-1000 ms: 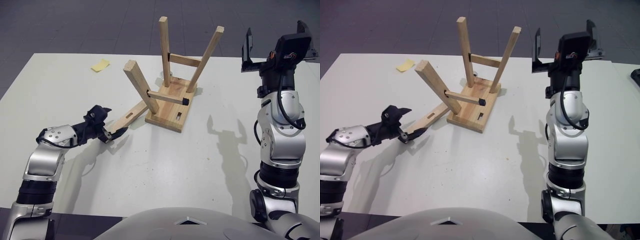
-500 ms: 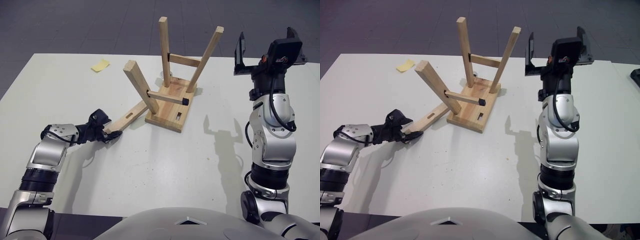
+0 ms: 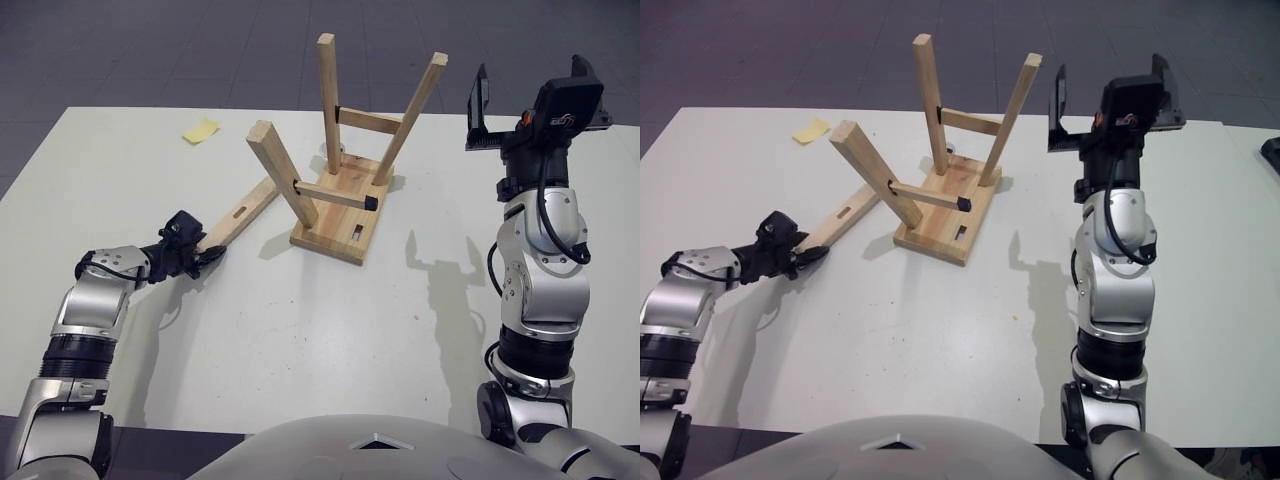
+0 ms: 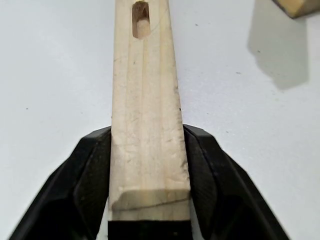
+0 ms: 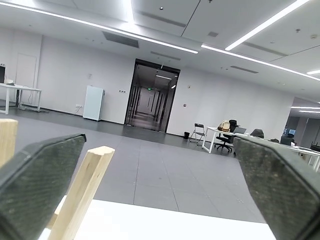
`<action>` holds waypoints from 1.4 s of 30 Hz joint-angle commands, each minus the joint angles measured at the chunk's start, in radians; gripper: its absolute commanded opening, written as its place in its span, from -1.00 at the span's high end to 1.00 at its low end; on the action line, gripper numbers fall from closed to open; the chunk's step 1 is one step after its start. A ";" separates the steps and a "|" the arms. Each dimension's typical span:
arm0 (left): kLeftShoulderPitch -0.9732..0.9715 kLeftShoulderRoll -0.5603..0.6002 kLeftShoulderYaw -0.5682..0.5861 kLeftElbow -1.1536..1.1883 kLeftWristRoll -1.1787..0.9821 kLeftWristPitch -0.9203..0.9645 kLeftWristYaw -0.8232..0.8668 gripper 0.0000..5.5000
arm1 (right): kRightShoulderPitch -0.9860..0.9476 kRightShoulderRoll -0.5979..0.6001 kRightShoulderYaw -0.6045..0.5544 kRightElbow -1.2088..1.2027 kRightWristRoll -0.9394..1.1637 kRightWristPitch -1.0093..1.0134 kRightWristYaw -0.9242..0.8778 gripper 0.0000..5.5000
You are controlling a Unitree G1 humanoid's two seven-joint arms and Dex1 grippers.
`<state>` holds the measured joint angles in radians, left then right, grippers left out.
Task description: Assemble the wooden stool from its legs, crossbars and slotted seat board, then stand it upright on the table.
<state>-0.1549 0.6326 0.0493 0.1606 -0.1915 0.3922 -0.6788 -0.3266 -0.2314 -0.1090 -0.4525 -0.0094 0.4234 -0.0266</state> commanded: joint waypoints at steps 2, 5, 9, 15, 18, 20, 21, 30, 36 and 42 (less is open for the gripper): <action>-0.026 -0.142 0.162 -0.067 -0.075 -0.170 0.164 0.25 | -0.034 0.013 -0.055 0.064 0.059 0.022 0.023 -0.96; -0.052 -0.198 0.180 -0.152 -0.053 -0.281 0.252 0.25 | -0.087 0.015 -0.100 0.105 0.122 0.036 0.037 -0.96; -0.144 -0.218 0.195 -0.271 -0.026 -0.340 0.353 0.25 | -0.270 0.081 -0.253 0.124 0.458 0.155 0.061 -0.96; -0.305 -0.187 0.144 -0.342 0.030 -0.378 0.368 0.25 | -0.561 0.126 -0.455 0.230 1.177 0.256 0.022 -0.96; -0.340 -0.174 0.090 -0.349 0.070 -0.409 0.331 0.25 | -0.594 0.112 -0.406 0.261 1.187 0.276 0.026 -0.96; -0.357 -0.174 0.054 -0.361 0.089 -0.427 0.305 0.25 | -0.604 0.123 -0.358 0.269 1.193 0.279 0.014 -0.96; -0.364 -0.174 0.036 -0.372 0.097 -0.435 0.294 0.25 | -0.610 0.135 -0.338 0.275 1.194 0.275 0.006 -0.96; -0.370 -0.189 -0.073 -0.381 0.176 -0.517 0.255 0.25 | -0.648 0.233 -0.237 0.319 1.180 0.198 -0.053 -0.96; -0.365 -0.195 -0.101 -0.353 0.202 -0.552 0.256 0.25 | -0.658 0.260 -0.215 0.317 1.206 0.169 -0.064 -0.96; -0.368 -0.206 -0.099 -0.323 0.185 -0.562 0.267 0.25 | -0.645 0.234 -0.212 0.280 1.226 0.171 -0.064 -0.96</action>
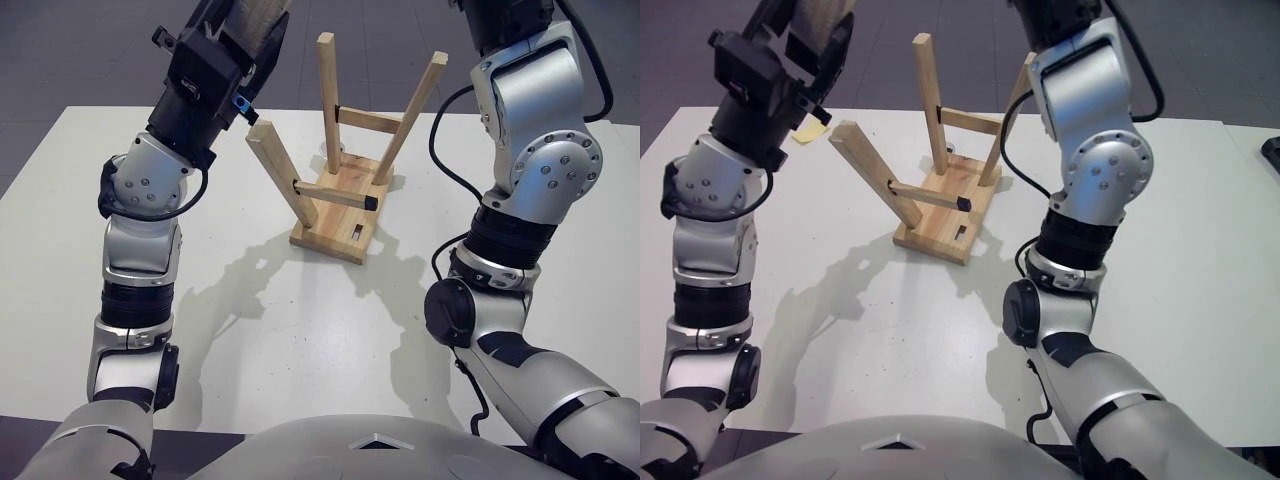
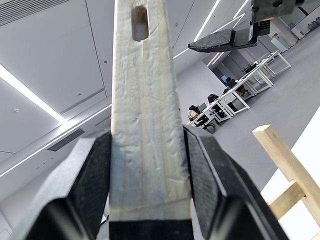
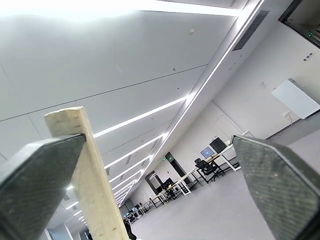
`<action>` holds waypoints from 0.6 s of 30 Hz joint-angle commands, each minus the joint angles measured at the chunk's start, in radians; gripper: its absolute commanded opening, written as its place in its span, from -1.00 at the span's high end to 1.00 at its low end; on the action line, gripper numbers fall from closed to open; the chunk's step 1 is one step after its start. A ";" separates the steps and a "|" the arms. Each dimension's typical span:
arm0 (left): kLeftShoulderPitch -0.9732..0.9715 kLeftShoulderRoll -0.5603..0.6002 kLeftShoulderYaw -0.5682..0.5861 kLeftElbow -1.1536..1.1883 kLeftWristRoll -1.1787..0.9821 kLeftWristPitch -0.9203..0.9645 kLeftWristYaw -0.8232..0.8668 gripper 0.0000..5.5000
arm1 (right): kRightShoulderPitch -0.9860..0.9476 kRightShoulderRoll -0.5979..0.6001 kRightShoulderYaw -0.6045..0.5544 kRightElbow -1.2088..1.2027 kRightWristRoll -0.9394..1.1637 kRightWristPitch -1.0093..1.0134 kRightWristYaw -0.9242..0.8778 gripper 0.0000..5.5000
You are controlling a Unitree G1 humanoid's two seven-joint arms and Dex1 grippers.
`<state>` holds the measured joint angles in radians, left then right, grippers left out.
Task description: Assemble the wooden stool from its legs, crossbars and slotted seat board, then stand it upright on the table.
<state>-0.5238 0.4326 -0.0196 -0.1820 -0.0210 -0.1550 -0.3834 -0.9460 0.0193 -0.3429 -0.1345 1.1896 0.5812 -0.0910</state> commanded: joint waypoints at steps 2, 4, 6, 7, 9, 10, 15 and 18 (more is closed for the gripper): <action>-0.006 -0.014 -0.019 0.033 -0.002 -0.011 -0.024 0.25 | -0.011 -0.055 -0.009 -0.063 0.048 0.014 -0.005 -0.96; -0.008 -0.021 -0.012 0.036 -0.015 -0.007 -0.024 0.25 | 0.011 -0.092 -0.037 -0.103 0.075 0.008 -0.003 -0.96; -0.007 -0.027 -0.009 0.034 -0.020 -0.005 -0.028 0.25 | 0.024 -0.124 -0.063 -0.146 0.108 -0.009 0.012 -0.96; -0.006 -0.028 -0.011 0.037 -0.018 -0.008 -0.031 0.25 | 0.025 -0.137 -0.076 -0.159 0.126 -0.016 0.020 -0.96; -0.005 -0.031 -0.016 0.037 -0.015 -0.011 -0.034 0.25 | 0.018 -0.147 -0.084 -0.155 0.155 -0.027 0.026 -0.96; -0.006 -0.033 -0.021 0.035 -0.015 -0.011 -0.037 0.25 | 0.016 -0.144 -0.075 -0.143 0.158 -0.028 0.024 -0.96; -0.005 -0.037 -0.053 0.013 0.001 -0.017 -0.057 0.25 | 0.010 -0.093 0.017 -0.056 0.110 -0.036 0.036 -0.96; -0.003 -0.038 -0.079 -0.003 0.017 -0.027 -0.066 0.25 | -0.009 -0.070 0.043 0.005 0.082 -0.052 0.052 -0.96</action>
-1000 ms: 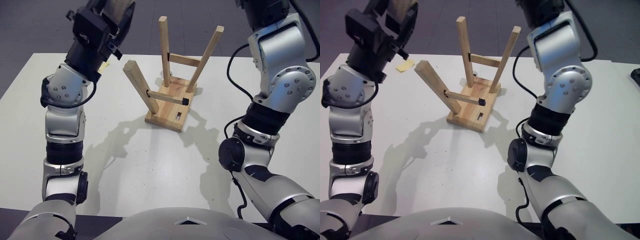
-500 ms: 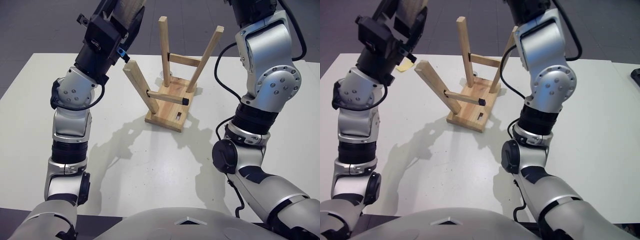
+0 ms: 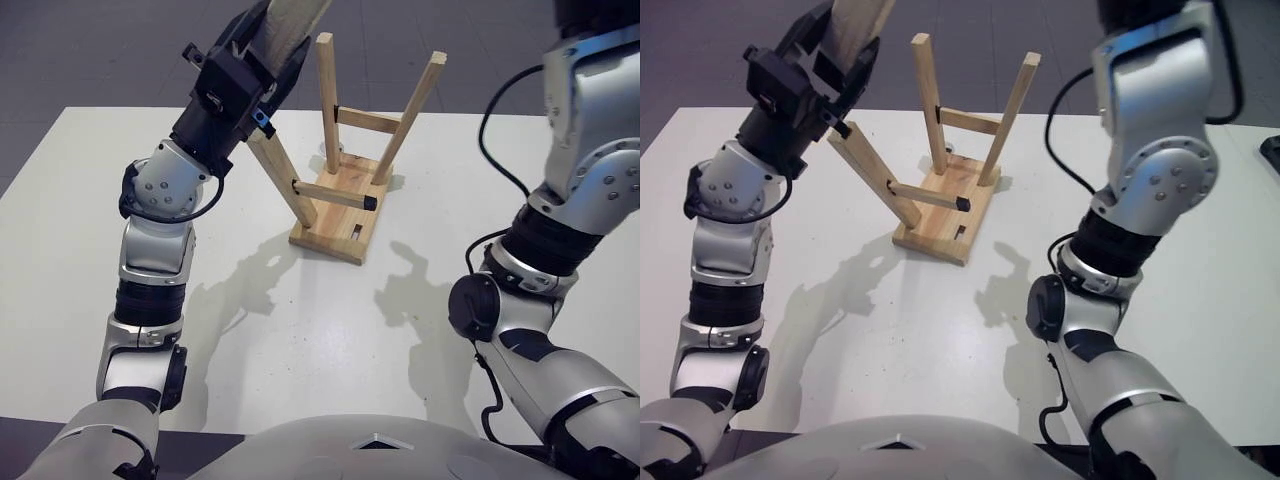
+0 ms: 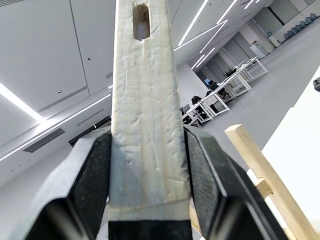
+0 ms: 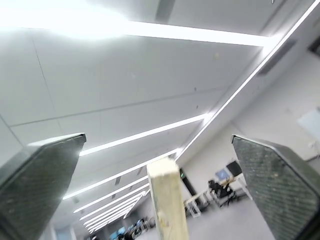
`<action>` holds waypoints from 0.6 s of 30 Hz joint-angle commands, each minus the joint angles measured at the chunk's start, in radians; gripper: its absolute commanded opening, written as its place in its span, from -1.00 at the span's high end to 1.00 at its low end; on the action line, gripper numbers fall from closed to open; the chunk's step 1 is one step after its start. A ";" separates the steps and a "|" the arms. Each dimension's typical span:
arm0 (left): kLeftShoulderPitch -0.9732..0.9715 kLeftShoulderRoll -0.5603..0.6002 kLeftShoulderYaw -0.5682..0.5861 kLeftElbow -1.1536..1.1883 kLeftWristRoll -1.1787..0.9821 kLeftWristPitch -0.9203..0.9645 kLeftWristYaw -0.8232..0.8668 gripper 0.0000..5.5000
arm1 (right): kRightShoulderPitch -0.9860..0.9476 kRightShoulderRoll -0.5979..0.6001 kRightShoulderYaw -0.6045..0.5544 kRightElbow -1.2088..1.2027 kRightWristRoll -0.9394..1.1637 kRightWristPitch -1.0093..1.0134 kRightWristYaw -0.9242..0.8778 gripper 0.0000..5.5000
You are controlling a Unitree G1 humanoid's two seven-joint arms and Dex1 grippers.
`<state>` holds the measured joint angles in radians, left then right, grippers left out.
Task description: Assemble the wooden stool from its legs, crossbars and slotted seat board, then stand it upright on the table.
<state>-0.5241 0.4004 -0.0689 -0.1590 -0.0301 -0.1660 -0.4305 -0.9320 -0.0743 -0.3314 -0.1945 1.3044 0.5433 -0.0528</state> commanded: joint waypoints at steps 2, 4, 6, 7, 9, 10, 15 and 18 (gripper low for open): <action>-0.002 -0.011 -0.037 -0.034 0.028 -0.015 -0.019 0.25 | -0.033 0.036 0.040 0.091 -0.039 -0.016 0.016 -0.96; -0.002 -0.016 -0.042 -0.036 0.031 -0.013 -0.018 0.25 | -0.036 0.042 0.045 0.095 -0.039 -0.014 0.016 -0.96; -0.001 -0.019 -0.041 -0.037 0.034 -0.012 -0.015 0.25 | -0.036 0.044 0.045 0.088 -0.034 -0.011 0.015 -0.89; 0.000 -0.020 -0.040 -0.037 0.035 -0.012 -0.013 0.25 | -0.034 0.044 0.044 0.084 -0.031 -0.009 0.013 -0.87; 0.002 -0.023 -0.037 -0.038 0.039 -0.011 -0.011 0.25 | -0.029 0.040 0.041 0.076 -0.024 -0.003 0.008 -0.75; 0.002 -0.024 -0.036 -0.038 0.041 -0.011 -0.011 0.25 | -0.026 0.038 0.040 0.073 -0.022 -0.001 0.006 -0.69; 0.005 -0.026 -0.031 -0.040 0.046 -0.011 -0.011 0.25 | -0.010 0.033 0.039 0.055 -0.016 0.012 0.001 -0.42; 0.005 -0.027 -0.026 -0.036 0.054 -0.013 -0.003 0.25 | -0.001 0.033 0.044 0.044 -0.013 0.018 0.002 -0.23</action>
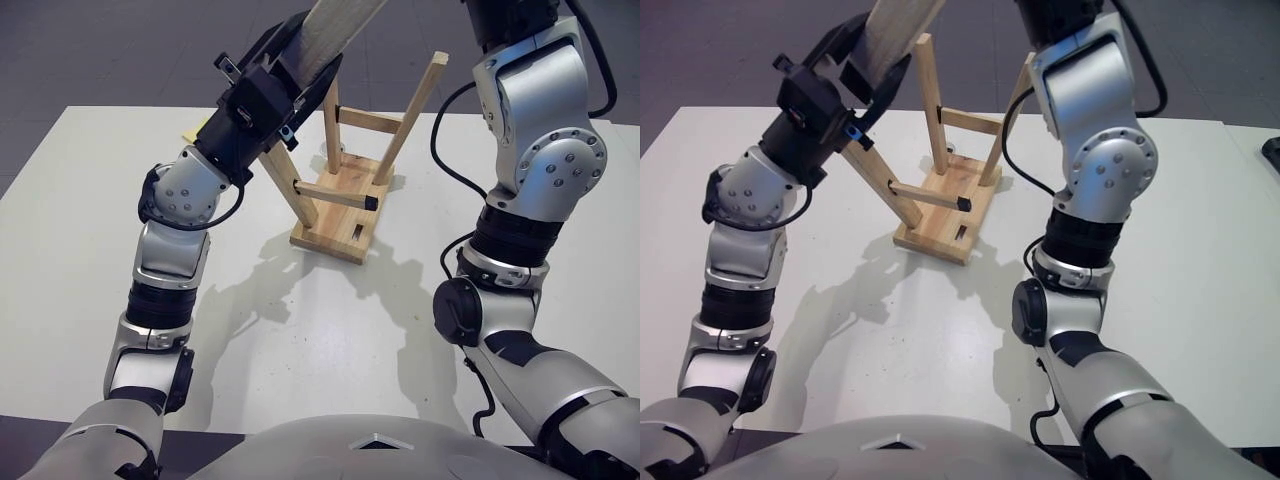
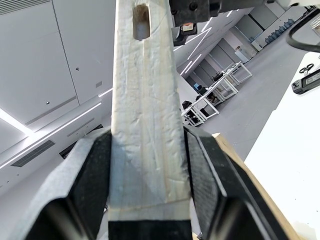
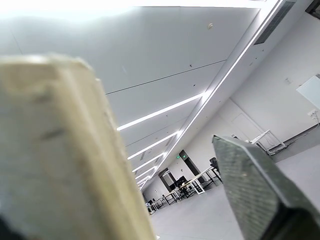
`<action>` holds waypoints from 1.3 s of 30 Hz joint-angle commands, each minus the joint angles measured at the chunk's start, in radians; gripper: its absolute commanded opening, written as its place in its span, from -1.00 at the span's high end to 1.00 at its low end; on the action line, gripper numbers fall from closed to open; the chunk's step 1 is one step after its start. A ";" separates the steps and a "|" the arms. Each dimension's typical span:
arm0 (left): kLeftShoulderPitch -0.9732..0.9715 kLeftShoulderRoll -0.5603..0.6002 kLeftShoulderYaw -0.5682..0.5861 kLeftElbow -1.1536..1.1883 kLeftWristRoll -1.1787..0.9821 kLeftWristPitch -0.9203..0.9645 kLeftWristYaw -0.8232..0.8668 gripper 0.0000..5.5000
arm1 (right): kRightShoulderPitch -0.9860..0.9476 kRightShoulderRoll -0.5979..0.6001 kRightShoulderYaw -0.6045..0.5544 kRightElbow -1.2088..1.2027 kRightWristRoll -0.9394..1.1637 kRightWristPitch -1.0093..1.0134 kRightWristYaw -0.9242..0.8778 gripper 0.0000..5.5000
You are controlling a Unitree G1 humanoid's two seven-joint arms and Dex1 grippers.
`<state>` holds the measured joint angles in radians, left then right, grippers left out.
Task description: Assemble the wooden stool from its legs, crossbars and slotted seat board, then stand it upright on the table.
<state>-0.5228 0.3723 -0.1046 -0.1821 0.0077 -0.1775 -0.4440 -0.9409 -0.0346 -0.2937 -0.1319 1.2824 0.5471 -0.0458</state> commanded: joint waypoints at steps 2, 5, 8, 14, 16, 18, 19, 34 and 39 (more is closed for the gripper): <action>0.003 0.002 0.009 -0.010 0.018 -0.003 0.009 0.25 | 0.016 -0.006 0.008 -0.030 0.010 0.016 -0.006 -0.11; 0.005 0.003 0.009 -0.007 0.020 -0.005 0.006 0.25 | 0.025 -0.009 0.009 -0.046 0.008 0.016 -0.004 0.04; 0.004 0.002 0.010 -0.001 0.021 -0.005 0.006 0.25 | 0.038 -0.015 0.016 -0.072 -0.003 0.017 -0.001 0.20; 0.005 -0.001 0.012 0.008 0.019 -0.004 0.009 0.25 | 0.058 -0.020 0.031 -0.116 -0.005 0.013 0.003 0.49; 0.002 -0.002 0.015 0.015 0.019 -0.006 0.009 0.25 | 0.060 -0.020 0.035 -0.126 -0.007 0.009 0.008 0.50; 0.000 -0.004 0.016 0.021 0.019 -0.009 0.010 0.25 | 0.064 -0.021 0.038 -0.136 -0.009 0.007 0.015 0.50; 0.000 -0.004 0.017 0.025 0.020 -0.010 0.011 0.25 | 0.065 -0.021 0.040 -0.138 -0.011 0.006 0.017 0.50; -0.015 -0.010 0.018 -0.041 -0.071 0.110 -0.033 -0.34 | 0.084 -0.107 -0.048 -0.074 -0.110 -0.066 0.048 0.64; -0.009 0.007 0.094 -0.149 -0.203 0.258 -0.043 -0.59 | 0.116 -0.189 -0.141 -0.126 -0.114 -0.092 0.010 0.64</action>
<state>-0.5320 0.3673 -0.0661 -0.2831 -0.1269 0.0038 -0.4897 -0.8453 -0.1719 -0.3756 -0.2171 1.1670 0.4734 -0.0098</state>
